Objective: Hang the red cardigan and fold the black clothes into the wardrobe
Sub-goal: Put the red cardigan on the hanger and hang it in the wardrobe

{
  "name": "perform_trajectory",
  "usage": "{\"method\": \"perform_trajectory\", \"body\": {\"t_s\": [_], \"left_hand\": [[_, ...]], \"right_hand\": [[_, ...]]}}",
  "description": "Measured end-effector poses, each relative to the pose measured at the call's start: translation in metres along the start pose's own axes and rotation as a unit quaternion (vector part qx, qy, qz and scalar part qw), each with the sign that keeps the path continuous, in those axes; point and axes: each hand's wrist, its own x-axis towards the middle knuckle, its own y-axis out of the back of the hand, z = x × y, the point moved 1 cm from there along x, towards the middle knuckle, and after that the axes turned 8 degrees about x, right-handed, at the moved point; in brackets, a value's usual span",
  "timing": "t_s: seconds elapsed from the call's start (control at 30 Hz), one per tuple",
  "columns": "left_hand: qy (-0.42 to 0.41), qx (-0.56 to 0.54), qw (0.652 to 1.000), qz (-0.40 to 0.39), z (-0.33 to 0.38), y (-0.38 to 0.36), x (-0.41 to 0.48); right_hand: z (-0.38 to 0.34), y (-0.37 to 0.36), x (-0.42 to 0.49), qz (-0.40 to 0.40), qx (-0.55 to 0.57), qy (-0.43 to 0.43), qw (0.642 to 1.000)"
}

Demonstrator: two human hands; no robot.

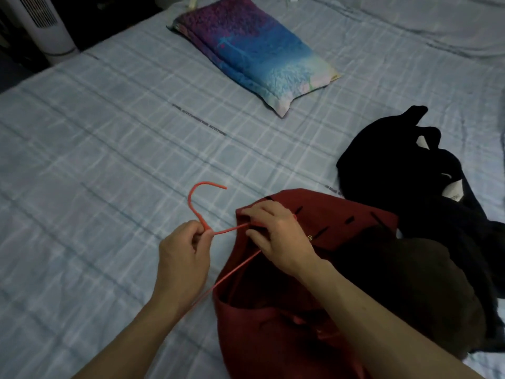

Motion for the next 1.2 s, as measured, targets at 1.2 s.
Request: {"method": "perform_trajectory", "body": {"t_s": [1.2], "left_hand": [[0.087, 0.049, 0.994, -0.043, -0.064, -0.020, -0.005]], "right_hand": [[0.120, -0.044, 0.010, -0.037, -0.192, -0.167, 0.966]]}}
